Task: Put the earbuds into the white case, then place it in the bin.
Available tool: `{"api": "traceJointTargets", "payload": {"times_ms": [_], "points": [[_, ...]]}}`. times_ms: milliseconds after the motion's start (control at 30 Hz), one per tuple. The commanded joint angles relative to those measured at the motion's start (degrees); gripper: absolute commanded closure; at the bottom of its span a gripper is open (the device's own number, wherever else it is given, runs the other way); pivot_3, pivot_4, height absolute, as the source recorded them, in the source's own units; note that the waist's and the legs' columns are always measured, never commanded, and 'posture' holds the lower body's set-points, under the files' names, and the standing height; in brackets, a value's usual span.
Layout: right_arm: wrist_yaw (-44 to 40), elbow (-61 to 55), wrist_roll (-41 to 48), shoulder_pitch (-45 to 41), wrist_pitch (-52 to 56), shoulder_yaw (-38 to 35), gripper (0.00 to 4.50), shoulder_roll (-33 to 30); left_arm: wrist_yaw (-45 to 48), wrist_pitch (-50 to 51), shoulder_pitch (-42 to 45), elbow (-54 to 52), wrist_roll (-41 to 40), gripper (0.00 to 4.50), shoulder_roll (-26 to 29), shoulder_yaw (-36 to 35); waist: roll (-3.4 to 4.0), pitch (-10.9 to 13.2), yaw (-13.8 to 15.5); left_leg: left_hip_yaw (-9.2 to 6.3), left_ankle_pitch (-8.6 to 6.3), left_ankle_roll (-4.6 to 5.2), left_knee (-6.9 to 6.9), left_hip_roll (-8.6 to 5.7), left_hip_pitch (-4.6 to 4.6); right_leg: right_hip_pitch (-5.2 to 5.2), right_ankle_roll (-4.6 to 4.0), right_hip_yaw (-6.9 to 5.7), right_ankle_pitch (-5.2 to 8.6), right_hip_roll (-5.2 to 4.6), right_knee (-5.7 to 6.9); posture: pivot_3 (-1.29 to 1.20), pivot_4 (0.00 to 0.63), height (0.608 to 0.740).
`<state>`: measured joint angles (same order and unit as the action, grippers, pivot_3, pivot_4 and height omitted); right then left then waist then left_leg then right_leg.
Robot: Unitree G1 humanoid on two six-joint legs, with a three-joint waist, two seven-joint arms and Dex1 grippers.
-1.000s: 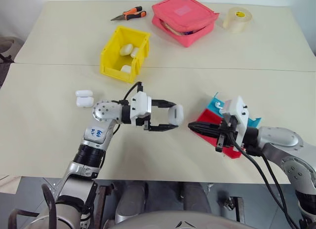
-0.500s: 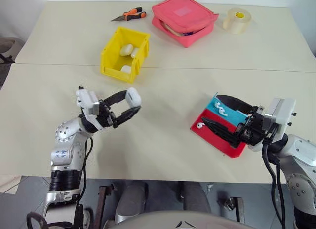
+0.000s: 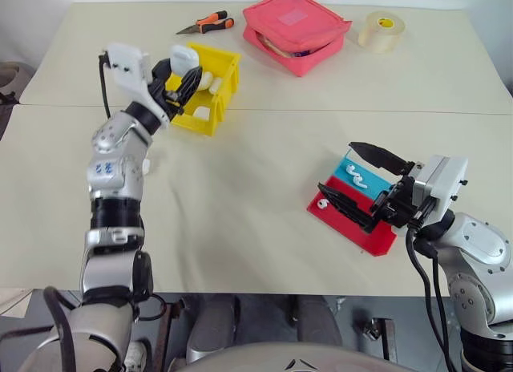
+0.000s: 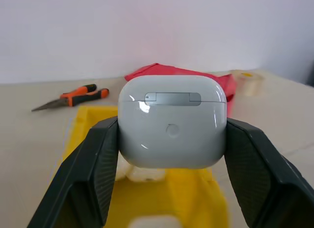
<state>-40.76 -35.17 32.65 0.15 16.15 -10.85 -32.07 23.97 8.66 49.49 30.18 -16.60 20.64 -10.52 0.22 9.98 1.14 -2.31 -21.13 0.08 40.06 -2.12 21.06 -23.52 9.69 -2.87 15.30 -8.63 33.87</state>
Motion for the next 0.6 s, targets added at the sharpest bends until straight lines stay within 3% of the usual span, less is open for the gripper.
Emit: {"api": "traceJointTargets", "payload": {"times_ms": [33, 200, 433, 533, 600], "points": [[0.82, -0.74, -0.31, -0.54, -1.14, 0.41, 0.03, 0.54, -3.05, -1.39, 3.31, 5.19, 2.33, 1.70, 0.01, -0.23, 0.00, 0.00, -0.08, 0.00, 0.00, 0.00, -0.01, 0.00, -0.01, 0.00, 0.00, -0.03, 0.00, 0.00, 0.00, 0.00, 0.150, 0.740], [0.99, -0.62, -0.70, -0.51, -1.50, 0.51, 0.00, 0.39, -2.37, -1.98, 4.01, 6.20, 2.65, 0.09, -0.38, 0.19, -0.04, 0.02, -0.12, -0.01, 0.00, 0.00, 0.00, 0.01, 0.04, -0.04, 0.00, -0.06, 0.00, -0.01, 0.00, 0.00, 0.150, 0.740], [0.07, -0.16, -0.76, 0.28, -2.32, 0.16, 0.00, 0.07, 6.87, -0.81, -0.90, -3.45, -1.32, 0.02, 1.01, -0.15, -0.03, 0.02, 0.05, -0.01, 0.00, 0.00, 0.03, 0.02, 0.04, -0.03, 0.01, -0.06, 0.00, -0.01, 0.01, 0.00, 0.150, 0.740], [-1.53, 0.01, -0.35, 1.32, -2.59, -0.36, 0.00, -0.90, 17.34, 1.07, -6.68, -12.57, -5.01, 0.02, 4.33, 1.04, -0.03, 0.02, -0.32, -0.01, 0.00, 0.00, 0.01, 0.03, 0.04, -0.03, 0.01, -0.06, 0.00, -0.01, 0.00, 0.00, 0.150, 0.740], [-3.52, 0.10, 0.56, 2.46, -2.46, -1.17, 0.00, -2.17, 27.96, -6.44, -12.99, -16.17, -3.17, 0.02, 9.66, 3.47, -0.02, 0.01, -1.06, -0.01, 0.00, -0.01, -0.02, 0.04, 0.02, -0.05, 0.00, -0.06, 0.00, -0.01, 0.01, 0.00, 0.150, 0.740]]}}
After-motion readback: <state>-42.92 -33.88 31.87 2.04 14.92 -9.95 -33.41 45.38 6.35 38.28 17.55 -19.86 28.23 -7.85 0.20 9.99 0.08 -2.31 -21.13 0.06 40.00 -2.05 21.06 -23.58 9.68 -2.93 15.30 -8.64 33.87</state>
